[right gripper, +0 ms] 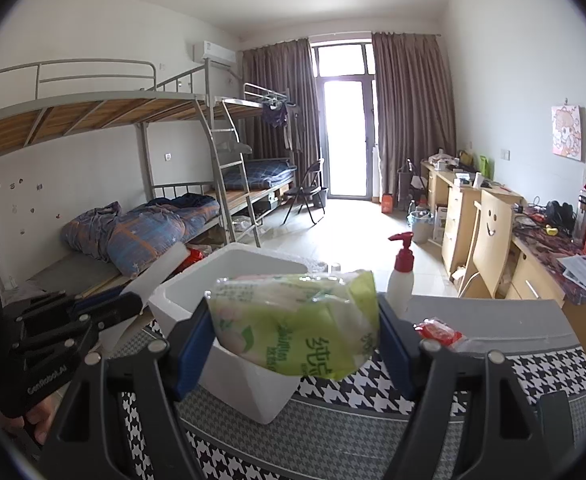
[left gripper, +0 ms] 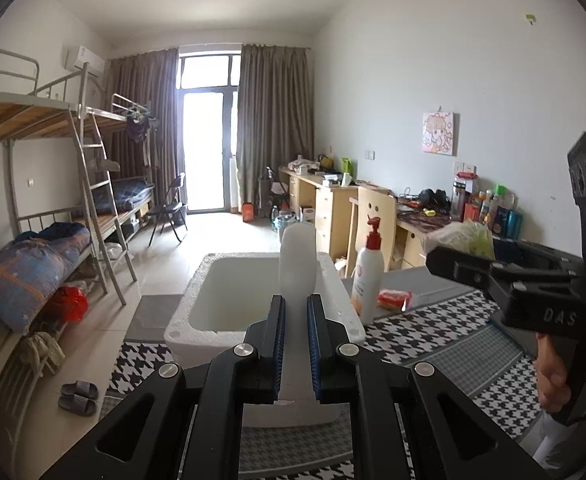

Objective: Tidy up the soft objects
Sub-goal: 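Carry the foam tube over the foam box with the left tool, then lower the foam tube into the foam box and open the left tool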

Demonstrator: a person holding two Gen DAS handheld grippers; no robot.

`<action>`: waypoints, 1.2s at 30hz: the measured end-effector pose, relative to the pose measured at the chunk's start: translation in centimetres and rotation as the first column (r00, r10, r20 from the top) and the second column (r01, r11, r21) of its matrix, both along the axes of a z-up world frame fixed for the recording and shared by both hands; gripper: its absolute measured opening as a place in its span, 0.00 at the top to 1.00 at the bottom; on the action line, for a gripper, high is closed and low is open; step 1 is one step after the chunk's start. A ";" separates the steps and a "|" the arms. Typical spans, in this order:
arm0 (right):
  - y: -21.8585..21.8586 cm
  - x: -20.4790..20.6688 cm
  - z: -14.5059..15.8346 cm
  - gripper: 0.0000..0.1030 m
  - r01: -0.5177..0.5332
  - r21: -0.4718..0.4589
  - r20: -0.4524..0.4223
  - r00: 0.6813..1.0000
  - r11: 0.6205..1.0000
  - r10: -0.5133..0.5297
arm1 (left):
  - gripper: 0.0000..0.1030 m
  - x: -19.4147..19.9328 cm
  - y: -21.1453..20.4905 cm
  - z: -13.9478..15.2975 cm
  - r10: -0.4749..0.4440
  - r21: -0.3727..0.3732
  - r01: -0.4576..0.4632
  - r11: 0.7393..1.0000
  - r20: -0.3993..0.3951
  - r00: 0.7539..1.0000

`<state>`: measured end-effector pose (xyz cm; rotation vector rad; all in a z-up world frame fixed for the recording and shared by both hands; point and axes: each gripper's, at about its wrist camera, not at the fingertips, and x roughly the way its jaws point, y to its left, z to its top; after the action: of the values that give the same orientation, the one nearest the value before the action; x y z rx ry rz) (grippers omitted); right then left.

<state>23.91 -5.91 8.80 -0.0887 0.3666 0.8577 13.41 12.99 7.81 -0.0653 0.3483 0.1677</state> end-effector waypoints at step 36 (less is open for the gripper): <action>2.0 0.3 0.0 0.24 -0.035 -0.015 0.016 0.999 0.999 0.036 | 0.88 6.7 3.2 0.6 0.077 -0.029 -0.078 0.997 -0.049 0.996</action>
<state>24.22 -3.92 8.83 -0.1164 0.3572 0.8889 20.15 16.15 8.42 -0.1057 0.3969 0.2410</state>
